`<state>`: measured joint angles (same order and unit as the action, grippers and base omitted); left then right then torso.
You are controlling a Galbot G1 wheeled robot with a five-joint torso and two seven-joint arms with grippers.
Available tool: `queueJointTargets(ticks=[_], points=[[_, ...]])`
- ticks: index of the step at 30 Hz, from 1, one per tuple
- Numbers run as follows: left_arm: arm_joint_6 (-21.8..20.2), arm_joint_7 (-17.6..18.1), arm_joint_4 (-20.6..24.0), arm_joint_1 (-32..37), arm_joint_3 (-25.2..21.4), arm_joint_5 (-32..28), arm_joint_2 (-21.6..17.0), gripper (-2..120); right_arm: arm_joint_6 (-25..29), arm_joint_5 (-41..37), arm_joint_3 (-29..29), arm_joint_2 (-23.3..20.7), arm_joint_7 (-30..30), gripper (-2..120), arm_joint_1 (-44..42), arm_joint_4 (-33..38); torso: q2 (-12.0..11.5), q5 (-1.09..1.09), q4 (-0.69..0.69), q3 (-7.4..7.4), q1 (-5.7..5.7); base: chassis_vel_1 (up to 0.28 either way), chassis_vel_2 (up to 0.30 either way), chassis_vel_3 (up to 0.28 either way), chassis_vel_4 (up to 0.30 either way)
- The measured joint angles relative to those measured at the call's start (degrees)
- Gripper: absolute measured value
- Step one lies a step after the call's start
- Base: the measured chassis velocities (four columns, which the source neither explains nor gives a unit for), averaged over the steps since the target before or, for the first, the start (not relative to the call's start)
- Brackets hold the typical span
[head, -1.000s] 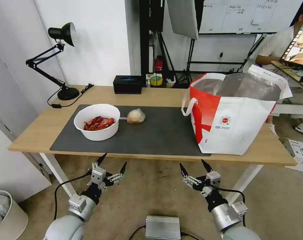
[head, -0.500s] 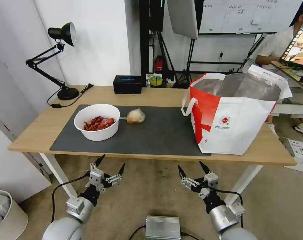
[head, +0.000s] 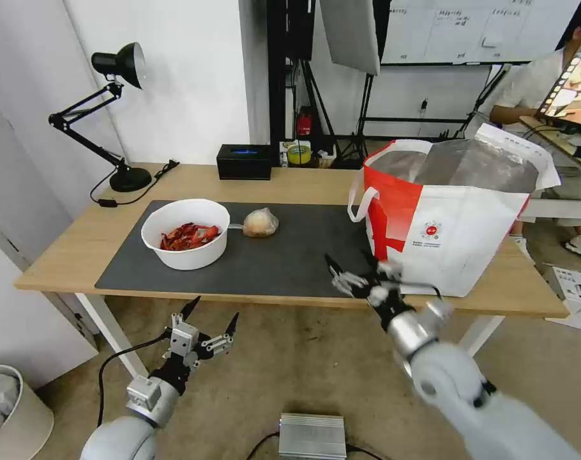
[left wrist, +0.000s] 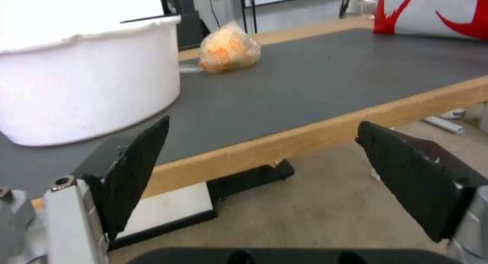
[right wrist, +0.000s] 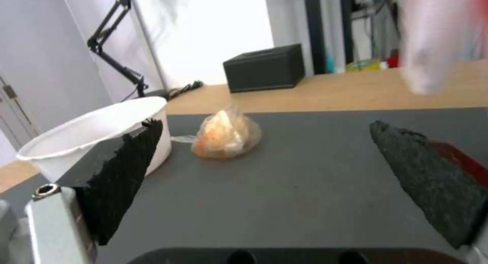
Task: Pick up the trash from the table and place it into the takeout bag.
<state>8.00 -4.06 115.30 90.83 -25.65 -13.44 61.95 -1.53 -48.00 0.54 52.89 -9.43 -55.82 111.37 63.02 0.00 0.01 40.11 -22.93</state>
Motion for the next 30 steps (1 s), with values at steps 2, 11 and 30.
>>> queueJointTargets(ticks=[2,11,30], points=[[-0.29,0.01,-0.08,0.00,-0.01,0.15,0.01,100,-1.26,-1.52,-4.69,1.59,-1.23,100,5.95,-3.47,0.00,0.00,0.00,0.00,0.00,0.000,0.000,0.000,0.000],[-0.57,0.03,-0.85,0.05,-0.72,0.19,0.20,100,-3.47,-4.72,-15.22,7.88,-3.49,100,23.23,-16.37,0.00,-0.02,0.00,0.00,0.00,0.000,0.000,0.000,0.000],[0.84,0.01,-2.73,0.48,-1.67,0.02,0.84,100,-7.50,-5.01,-22.20,24.68,1.26,100,40.68,-46.18,0.00,-0.01,0.01,-0.01,0.00,0.000,0.000,0.000,0.000]])
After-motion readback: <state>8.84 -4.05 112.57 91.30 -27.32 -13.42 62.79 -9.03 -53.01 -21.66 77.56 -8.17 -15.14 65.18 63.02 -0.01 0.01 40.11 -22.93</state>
